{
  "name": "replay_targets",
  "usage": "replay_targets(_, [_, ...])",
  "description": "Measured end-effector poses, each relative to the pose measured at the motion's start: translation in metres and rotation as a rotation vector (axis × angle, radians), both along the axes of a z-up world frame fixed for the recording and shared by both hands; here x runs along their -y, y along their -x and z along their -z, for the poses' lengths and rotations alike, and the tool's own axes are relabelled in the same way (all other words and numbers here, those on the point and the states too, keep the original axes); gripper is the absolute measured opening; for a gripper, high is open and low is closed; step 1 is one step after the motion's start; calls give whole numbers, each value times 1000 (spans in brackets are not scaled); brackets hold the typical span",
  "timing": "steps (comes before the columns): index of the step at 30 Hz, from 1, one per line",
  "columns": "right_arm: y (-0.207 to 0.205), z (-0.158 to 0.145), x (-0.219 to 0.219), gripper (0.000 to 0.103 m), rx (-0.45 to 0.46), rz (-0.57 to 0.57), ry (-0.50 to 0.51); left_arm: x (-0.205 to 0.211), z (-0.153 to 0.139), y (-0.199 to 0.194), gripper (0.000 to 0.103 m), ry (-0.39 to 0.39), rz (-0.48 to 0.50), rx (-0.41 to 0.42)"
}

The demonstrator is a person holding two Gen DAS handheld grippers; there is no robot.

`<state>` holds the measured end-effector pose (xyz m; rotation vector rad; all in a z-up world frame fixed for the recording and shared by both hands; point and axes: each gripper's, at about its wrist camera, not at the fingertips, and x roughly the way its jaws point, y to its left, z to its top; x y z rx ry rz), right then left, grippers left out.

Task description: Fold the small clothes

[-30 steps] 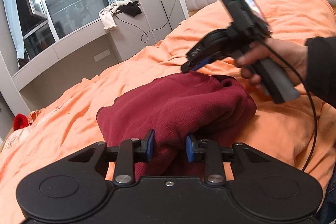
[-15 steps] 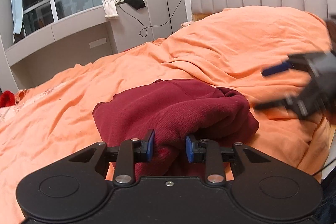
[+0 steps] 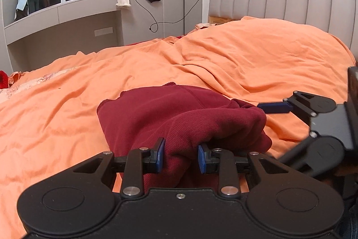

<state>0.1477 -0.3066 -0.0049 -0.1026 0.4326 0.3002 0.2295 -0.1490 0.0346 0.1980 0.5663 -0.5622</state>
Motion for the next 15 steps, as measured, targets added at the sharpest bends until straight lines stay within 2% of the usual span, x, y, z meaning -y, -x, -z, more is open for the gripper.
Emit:
replay_targets(4, [-11, 5, 9, 102, 24, 134, 14, 1, 0, 1, 32, 1, 5, 2])
replay_targets(7, [-13, 1, 23, 102, 90, 215, 25, 6, 2, 4, 32, -12, 27, 9])
replay_targets(10, [-13, 1, 31, 102, 92, 220, 26, 12, 5, 9, 32, -54, 44, 37])
replay_targets(15, [-4, 13, 19, 102, 94, 163, 213, 13, 11, 16, 33, -96, 68, 54])
